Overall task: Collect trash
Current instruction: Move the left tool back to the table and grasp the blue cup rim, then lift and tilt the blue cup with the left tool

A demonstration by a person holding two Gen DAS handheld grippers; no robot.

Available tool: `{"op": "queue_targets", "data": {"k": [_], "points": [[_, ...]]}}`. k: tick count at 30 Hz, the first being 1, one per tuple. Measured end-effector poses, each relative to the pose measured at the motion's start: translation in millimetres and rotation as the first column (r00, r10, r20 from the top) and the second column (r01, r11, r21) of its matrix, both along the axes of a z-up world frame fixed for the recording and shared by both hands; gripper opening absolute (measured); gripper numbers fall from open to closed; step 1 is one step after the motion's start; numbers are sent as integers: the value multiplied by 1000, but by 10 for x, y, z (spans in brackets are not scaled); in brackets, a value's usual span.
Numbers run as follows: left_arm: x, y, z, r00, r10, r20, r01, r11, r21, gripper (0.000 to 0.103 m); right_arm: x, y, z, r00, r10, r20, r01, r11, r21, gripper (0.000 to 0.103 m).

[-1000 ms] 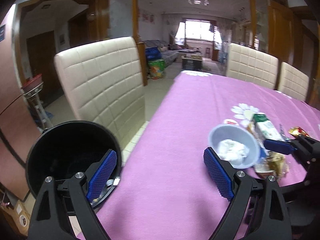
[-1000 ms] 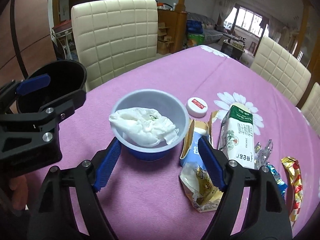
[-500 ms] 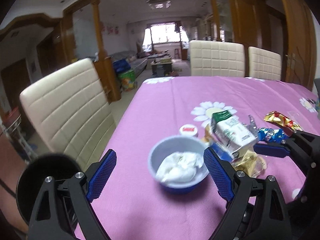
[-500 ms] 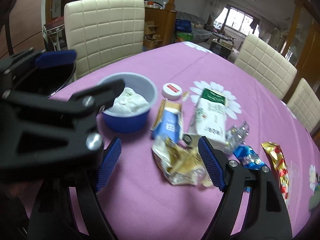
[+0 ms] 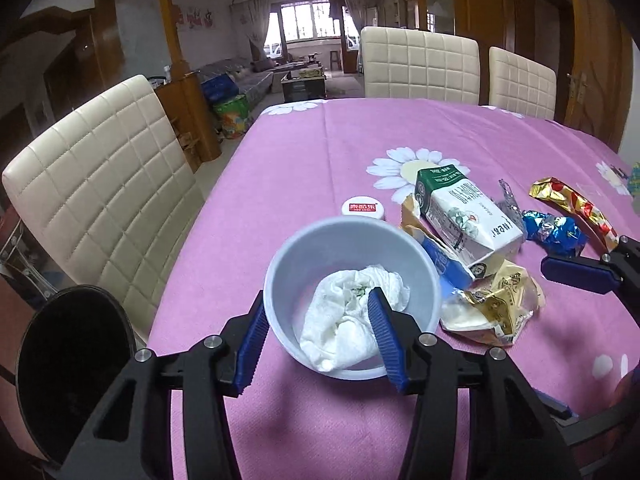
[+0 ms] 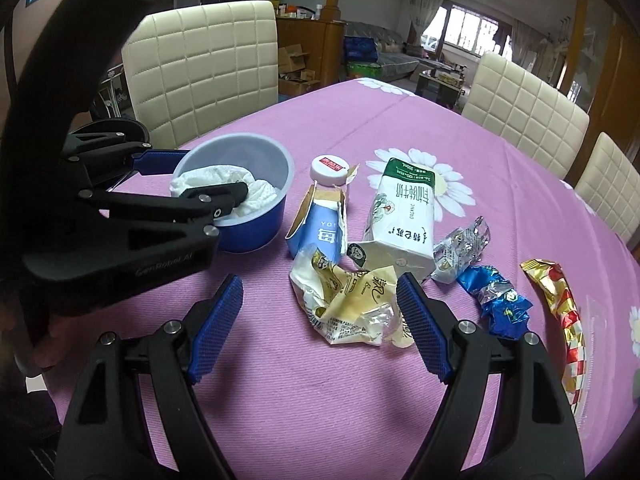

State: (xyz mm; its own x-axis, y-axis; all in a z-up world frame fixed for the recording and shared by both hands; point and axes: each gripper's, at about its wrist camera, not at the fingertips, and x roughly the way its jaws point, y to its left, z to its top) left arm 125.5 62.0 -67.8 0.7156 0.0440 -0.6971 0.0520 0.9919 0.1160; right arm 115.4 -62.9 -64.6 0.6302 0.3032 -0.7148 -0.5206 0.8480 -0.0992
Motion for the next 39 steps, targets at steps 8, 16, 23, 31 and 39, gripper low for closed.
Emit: {"op": "queue_targets", "data": {"k": [8,16,23,31,39], "points": [[-218,-174,155,984,41,176,-75,978,193,50,0,10,-39,1000,0,-11,0,1000,-1,79],[98,-158,91,998,-3,60,-6,988,157,56,4,-22,-17,1000,-4,-12,4,1000,16,79],[182,-8,42,999,-26,-23,27,999,34,56,47,-63,-33,999,-6,-34,7,999,32,79],[167,-41,-21,998,-33,-56,32,999,-12,52,19,-66,-28,1000,-2,-30,3,999,36,79],[113,99,45,998,43,-35,-45,998,-43,18,20,-72,-41,999,0,-34,2,999,48,79]]}}
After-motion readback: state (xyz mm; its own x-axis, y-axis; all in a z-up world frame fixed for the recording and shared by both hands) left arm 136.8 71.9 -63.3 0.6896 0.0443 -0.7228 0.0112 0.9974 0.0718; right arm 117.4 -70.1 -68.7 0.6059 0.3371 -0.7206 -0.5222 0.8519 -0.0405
